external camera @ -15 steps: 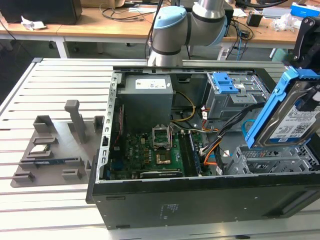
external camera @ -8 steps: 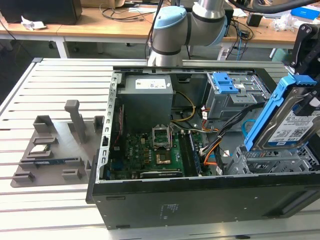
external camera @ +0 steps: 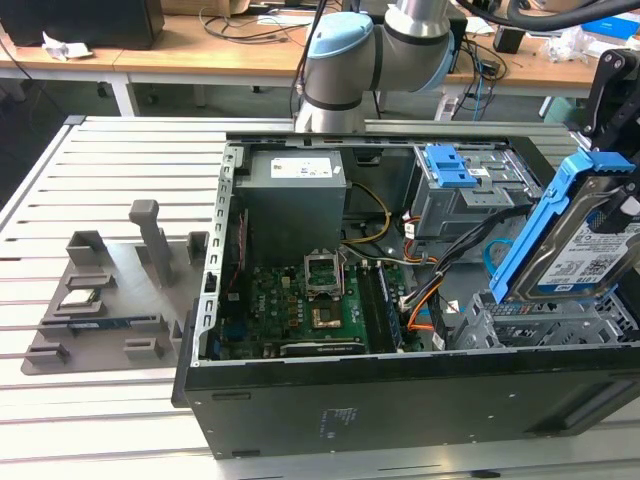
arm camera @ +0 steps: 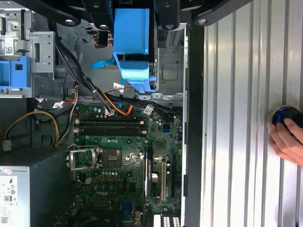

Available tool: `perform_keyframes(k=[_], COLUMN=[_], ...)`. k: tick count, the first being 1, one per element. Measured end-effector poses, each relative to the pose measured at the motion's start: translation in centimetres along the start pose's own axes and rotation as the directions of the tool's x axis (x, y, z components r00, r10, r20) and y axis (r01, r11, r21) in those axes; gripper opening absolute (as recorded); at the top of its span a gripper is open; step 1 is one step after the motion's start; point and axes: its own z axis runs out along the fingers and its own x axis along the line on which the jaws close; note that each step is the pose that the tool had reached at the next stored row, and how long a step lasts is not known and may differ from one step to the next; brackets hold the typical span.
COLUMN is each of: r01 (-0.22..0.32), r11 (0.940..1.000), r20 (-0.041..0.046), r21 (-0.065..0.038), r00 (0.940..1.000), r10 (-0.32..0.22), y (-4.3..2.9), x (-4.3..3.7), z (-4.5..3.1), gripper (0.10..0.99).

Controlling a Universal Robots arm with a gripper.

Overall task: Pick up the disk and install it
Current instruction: 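Pick up the disk, then insert the disk into the insertion slot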

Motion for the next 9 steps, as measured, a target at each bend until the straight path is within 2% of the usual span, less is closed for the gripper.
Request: perform_keyframes(k=[9], r01=[0.000], r11=[1.0000], r20=[0.0000], r21=[0.000], r00=[1.0000], r10=[0.000], y=[-0.01], x=[0.00], z=[0.02], gripper=[0.365])
